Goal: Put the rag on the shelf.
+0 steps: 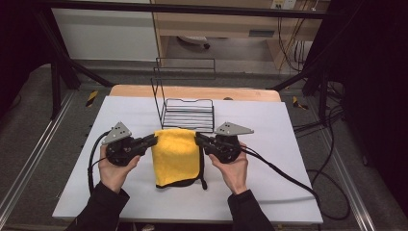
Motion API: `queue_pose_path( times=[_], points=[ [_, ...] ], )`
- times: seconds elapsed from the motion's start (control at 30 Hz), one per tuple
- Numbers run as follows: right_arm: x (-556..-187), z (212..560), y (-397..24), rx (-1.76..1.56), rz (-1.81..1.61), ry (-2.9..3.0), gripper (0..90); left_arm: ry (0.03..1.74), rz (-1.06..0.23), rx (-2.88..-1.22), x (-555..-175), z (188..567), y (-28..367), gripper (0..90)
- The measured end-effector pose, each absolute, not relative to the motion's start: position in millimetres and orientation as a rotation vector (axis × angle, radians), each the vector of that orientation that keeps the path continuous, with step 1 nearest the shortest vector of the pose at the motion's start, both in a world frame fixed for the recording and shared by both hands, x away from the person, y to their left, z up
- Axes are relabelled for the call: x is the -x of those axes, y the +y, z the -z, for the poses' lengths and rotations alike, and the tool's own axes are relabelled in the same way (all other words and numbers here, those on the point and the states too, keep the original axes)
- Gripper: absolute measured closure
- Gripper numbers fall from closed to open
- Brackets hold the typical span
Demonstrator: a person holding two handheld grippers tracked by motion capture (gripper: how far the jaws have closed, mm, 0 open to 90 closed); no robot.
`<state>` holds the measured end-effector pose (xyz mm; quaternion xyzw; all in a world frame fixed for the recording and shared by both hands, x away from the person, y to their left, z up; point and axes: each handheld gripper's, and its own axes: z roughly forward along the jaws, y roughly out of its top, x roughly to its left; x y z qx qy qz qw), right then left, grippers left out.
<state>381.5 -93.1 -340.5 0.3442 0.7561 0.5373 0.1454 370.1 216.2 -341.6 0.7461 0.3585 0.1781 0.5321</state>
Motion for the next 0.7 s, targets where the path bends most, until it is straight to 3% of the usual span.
queue_pose_path(
  times=[0.7],
  points=[
    [-375.7, 307.6, -103.9, -0.912, -1.558, 2.085, 82.0, 0.791, -0.475, -1.714, -370.1, 316.3, 205.7, 83.9]
  ],
)
